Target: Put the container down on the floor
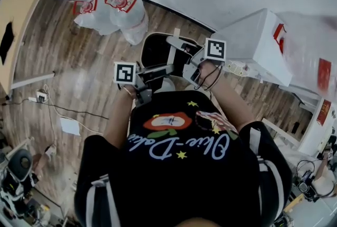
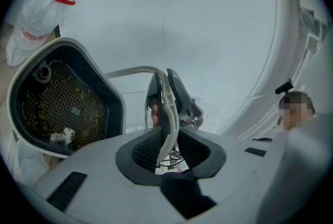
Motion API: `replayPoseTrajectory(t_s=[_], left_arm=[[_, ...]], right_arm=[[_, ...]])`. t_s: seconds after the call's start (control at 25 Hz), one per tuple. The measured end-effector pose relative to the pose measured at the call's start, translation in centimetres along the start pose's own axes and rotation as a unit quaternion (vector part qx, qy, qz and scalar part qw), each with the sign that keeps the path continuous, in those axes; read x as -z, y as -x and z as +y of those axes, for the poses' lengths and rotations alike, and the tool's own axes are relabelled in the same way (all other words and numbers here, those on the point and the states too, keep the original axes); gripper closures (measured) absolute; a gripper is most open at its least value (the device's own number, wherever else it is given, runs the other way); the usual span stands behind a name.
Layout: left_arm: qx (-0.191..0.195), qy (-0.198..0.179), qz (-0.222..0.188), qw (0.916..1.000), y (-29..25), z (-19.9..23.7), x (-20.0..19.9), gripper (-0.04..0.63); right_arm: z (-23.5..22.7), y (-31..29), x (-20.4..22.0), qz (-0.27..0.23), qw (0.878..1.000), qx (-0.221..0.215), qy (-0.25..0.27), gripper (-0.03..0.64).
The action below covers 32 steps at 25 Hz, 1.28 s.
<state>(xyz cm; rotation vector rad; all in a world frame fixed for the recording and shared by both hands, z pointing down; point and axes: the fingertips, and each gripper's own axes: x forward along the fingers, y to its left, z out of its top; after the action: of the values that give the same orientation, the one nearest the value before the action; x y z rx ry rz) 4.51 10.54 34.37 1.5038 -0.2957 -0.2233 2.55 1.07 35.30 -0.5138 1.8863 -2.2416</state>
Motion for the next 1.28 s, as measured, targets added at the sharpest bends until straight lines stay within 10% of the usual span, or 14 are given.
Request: replayPoseTrajectory(t_s=[0.72, 1.28], left_arm=[[0.011, 0.009, -0.012, 0.9998, -0.7, 1.4, -6.6, 0.502], [0.025, 0.006, -0.045, 0.9987, 0.2, -4.4, 1.8, 0.500]], right_arm=[[-0.6, -4.1, -5.4, 0.012, 1.000, 0.028, 0.006, 0.561], [4.7, 0.8, 2.6, 0.048, 0.998, 0.031, 0.038, 0.560]])
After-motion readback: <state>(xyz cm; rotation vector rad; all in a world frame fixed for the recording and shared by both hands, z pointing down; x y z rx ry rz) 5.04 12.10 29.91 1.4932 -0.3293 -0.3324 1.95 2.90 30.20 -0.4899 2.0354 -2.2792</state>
